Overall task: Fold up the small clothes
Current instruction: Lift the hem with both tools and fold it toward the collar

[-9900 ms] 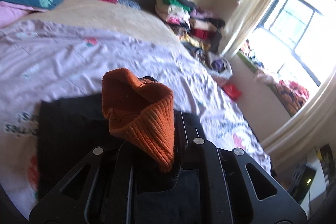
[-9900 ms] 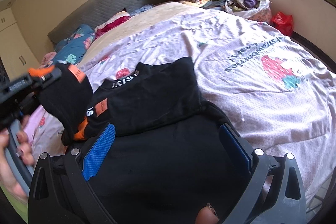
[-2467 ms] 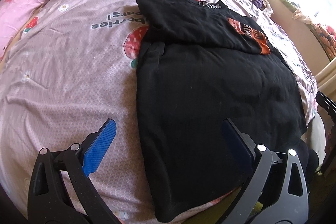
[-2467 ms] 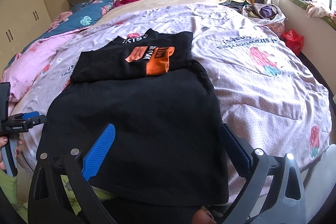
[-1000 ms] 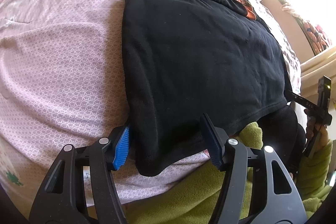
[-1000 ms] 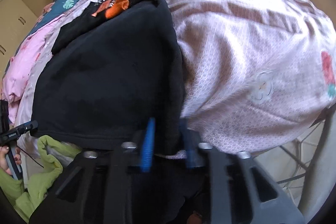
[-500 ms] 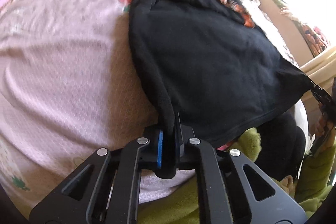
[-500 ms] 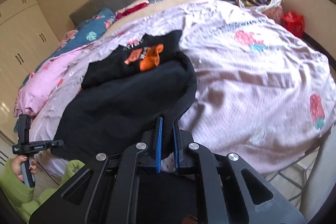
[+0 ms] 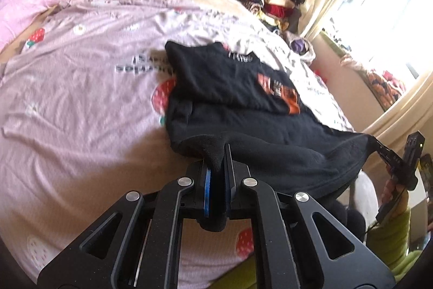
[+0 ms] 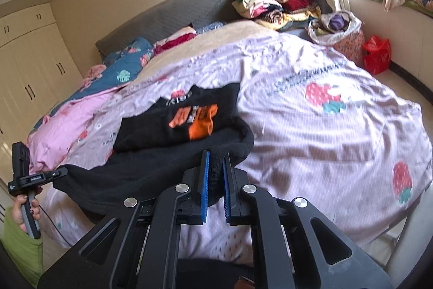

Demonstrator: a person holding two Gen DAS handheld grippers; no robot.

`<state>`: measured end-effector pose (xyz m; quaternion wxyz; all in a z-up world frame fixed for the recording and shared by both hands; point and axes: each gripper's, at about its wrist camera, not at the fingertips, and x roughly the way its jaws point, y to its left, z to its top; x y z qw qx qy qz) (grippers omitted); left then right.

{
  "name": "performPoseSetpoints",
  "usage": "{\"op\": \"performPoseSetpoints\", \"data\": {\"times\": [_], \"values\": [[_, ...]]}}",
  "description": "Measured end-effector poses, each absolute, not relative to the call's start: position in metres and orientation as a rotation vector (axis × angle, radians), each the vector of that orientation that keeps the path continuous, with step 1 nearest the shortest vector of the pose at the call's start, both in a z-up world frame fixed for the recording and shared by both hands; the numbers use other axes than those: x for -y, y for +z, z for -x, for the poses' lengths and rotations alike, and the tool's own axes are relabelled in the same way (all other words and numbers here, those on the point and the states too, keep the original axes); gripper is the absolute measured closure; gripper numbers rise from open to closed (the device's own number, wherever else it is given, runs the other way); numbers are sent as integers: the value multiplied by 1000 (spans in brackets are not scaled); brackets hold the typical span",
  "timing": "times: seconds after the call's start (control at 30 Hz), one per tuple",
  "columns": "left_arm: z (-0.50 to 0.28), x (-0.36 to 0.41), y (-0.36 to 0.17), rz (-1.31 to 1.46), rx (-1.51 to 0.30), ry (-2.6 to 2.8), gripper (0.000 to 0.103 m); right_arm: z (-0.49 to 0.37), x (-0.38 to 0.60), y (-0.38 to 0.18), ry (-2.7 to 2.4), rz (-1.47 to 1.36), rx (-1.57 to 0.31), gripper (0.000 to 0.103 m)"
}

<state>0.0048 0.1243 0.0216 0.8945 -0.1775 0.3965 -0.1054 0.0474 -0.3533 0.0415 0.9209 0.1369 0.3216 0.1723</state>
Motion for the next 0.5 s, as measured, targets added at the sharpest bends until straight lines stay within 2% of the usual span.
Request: {"op": "performPoseSetpoints", "data": {"times": [0.5], "values": [[-43,-146,45,452,-667,-195,101,-93,346,73,314,-287,-583,95]]}}
